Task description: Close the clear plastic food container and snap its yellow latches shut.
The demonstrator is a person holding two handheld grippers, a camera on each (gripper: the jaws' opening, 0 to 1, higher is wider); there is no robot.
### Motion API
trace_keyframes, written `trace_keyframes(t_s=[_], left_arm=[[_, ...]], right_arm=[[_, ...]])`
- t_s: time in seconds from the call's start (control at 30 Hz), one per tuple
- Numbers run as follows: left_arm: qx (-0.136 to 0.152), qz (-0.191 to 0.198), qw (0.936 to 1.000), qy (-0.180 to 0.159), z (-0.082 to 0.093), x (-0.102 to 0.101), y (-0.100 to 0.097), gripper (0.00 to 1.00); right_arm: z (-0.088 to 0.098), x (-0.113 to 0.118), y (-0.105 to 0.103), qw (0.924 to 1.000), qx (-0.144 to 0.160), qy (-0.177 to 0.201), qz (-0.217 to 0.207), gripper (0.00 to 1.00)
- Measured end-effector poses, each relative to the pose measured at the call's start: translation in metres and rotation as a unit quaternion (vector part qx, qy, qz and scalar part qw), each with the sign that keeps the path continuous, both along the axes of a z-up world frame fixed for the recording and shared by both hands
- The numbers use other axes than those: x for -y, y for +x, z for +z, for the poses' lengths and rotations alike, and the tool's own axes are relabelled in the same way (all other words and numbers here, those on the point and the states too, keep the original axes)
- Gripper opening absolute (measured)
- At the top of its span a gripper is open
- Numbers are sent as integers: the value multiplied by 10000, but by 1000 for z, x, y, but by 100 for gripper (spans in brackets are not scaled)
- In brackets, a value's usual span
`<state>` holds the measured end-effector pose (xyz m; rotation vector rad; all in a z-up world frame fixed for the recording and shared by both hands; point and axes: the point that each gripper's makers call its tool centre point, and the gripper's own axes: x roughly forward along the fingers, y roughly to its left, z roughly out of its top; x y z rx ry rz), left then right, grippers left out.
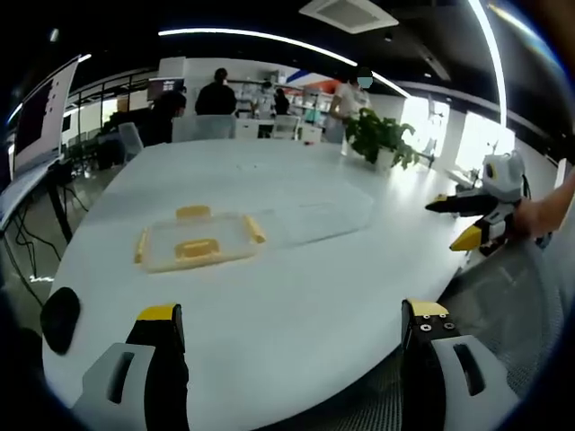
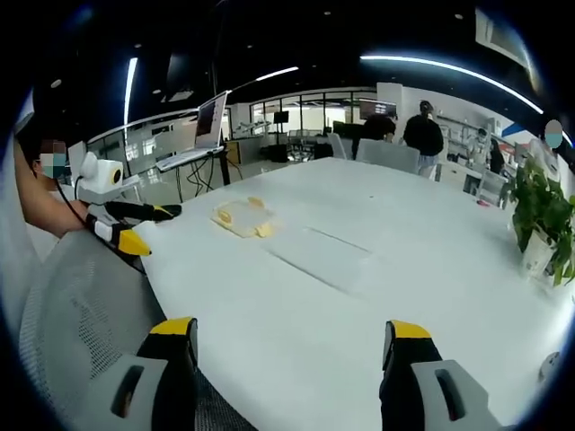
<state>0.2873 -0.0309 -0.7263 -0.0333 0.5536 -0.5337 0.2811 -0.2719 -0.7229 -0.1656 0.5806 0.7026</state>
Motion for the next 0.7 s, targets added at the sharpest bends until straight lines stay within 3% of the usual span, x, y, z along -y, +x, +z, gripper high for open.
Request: trace_keyframes(t_s=[0.3,0.7], left_arm=[[2,30,9999,-142,5,1,3,99],[25,-232,9996,-177,12,8,1,98]], right_arm=[[2,-3,1,10000,-8,-4,90,82],[6,-8,0,9996,-95,69,239,80]])
